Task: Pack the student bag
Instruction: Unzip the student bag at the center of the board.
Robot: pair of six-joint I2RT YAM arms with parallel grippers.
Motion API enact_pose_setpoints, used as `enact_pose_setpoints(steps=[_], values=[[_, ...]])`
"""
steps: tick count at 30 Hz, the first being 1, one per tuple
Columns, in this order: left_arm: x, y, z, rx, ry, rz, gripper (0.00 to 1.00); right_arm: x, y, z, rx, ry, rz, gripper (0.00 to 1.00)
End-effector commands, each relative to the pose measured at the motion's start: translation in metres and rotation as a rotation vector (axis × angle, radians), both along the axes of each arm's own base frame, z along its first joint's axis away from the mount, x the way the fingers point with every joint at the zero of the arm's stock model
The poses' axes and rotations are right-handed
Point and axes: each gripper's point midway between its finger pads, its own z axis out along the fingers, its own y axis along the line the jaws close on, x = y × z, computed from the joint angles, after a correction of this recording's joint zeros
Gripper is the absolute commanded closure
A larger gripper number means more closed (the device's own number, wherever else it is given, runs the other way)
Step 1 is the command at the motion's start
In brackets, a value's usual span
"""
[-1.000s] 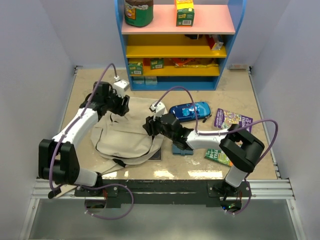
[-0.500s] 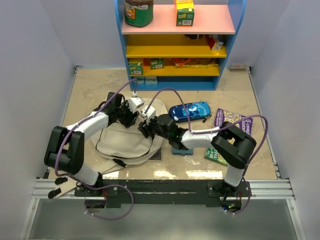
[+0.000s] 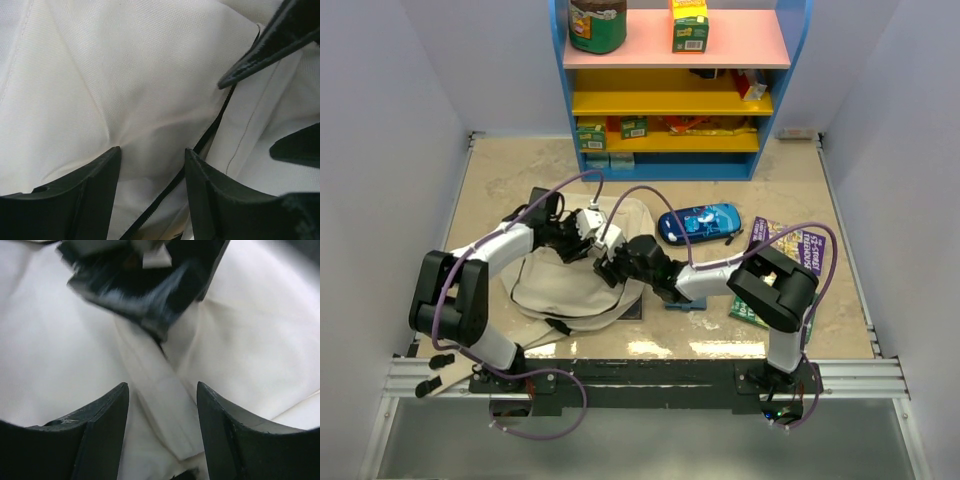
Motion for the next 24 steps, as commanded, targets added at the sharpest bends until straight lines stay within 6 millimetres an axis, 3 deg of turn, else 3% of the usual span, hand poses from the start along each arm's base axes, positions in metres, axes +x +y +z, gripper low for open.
enact_pose_setpoints(steps=[1, 3, 8, 11, 12, 14, 16, 19, 24], values=[[-0.022, 0.002, -0.012, 0.006, 0.087, -0.119, 0.41, -0.029, 0.003, 0.008, 0.055, -0.002, 0.022, 0.42], [-0.027, 0.003, -0.015, 0.016, 0.095, -0.133, 0.41, -0.042, 0.002, 0.004, 0.064, 0.010, 0.025, 0.42], [-0.024, 0.008, -0.023, 0.047, 0.086, -0.116, 0.47, -0.046, -0.001, 0.002, 0.080, 0.016, -0.037, 0.44], [-0.017, 0.013, -0.029, 0.068, 0.066, -0.066, 0.68, -0.047, -0.003, 0.003, 0.083, 0.015, -0.046, 0.47], [-0.017, 0.018, -0.033, 0.089, 0.062, -0.046, 0.83, -0.048, -0.003, 0.002, 0.080, 0.018, -0.043, 0.48], [-0.005, 0.021, -0.032, 0.094, 0.024, 0.010, 0.98, -0.049, -0.004, 0.002, 0.079, 0.023, -0.040, 0.51], [0.000, 0.021, -0.029, 0.078, 0.007, 0.032, 1.00, -0.052, -0.005, -0.002, 0.074, 0.033, -0.036, 0.53], [0.012, 0.015, -0.008, 0.006, -0.025, 0.083, 1.00, -0.056, -0.006, -0.007, 0.065, 0.047, -0.035, 0.55], [0.037, 0.007, 0.053, -0.199, -0.049, 0.177, 1.00, -0.057, -0.009, -0.012, 0.055, 0.053, -0.049, 0.58]])
